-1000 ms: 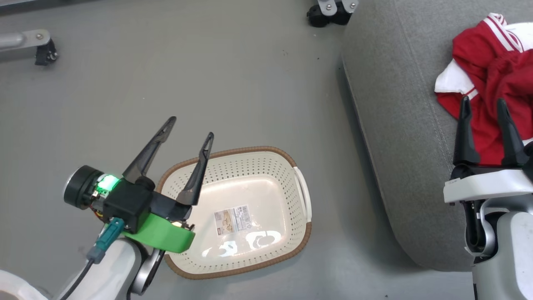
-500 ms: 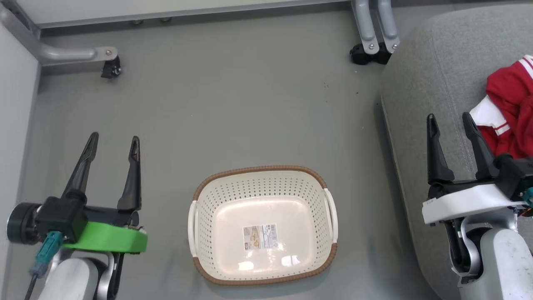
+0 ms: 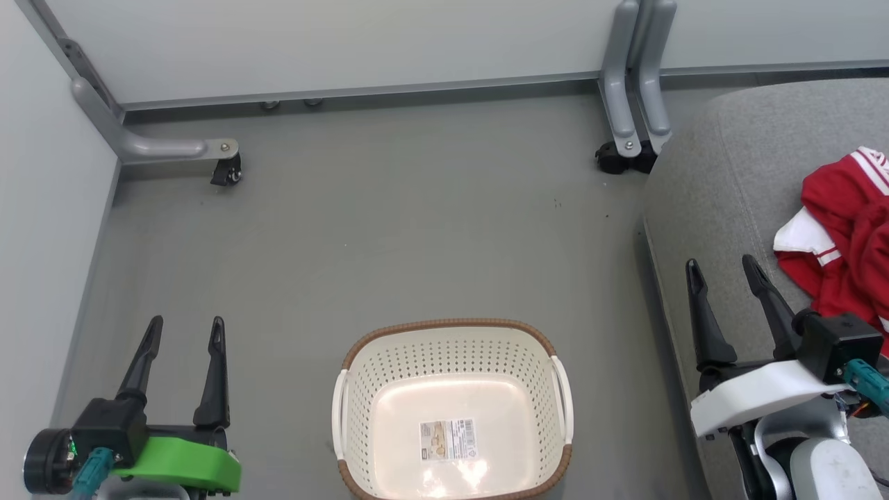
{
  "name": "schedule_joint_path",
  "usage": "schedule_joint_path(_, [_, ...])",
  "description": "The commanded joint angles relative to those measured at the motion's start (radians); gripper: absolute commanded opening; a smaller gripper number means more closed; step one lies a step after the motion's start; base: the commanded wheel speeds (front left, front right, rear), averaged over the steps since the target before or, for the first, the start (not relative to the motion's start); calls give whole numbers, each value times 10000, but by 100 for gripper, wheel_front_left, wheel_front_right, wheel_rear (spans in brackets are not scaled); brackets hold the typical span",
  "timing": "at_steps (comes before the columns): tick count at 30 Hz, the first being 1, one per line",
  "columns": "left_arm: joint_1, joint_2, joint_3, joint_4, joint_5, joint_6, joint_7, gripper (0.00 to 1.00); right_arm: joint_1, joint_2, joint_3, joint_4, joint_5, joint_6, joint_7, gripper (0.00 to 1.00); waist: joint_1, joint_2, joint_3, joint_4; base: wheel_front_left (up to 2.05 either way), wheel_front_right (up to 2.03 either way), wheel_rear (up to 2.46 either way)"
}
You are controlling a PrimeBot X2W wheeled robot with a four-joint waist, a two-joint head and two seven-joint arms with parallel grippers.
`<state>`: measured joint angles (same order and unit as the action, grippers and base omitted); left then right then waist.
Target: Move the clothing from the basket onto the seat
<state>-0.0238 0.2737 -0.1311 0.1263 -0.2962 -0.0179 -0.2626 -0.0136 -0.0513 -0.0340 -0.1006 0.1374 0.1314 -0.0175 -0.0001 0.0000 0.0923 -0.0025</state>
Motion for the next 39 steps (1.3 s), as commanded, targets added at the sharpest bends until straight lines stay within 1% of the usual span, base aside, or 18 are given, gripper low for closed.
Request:
schedule_joint_path(1, [188, -72, 90, 29, 105, -76, -28, 100, 205, -5, 24, -93, -30, -14, 68, 100, 1, 0, -329, -18, 0, 0, 0])
schedule_joint_path(9, [716, -349, 371, 386, 438, -361, -29, 100, 865, -2, 41, -314, -111, -14, 343, 100, 1, 0, -881, -78, 0, 0, 0])
schedule_joint_path(14, [874, -500, 575, 523, 594, -500, -29, 100, 1148, -2, 90, -487, -125, -14, 458, 100, 1, 0, -1020, -99, 0, 0, 0])
schedule_joint_path(28, [911, -876, 1089, 892, 909, -778, -29, 100, 1266, 2, 51, -637, -170, -15, 589, 100, 1, 0, -1150, -82, 0, 0, 0])
schedule_joint_path(39, [819, -1055, 1364, 1012, 1149, -900, -29, 100, 1239, 3, 27, -578, -150, -15, 563, 100, 1, 0, -1215, -72, 0, 0, 0])
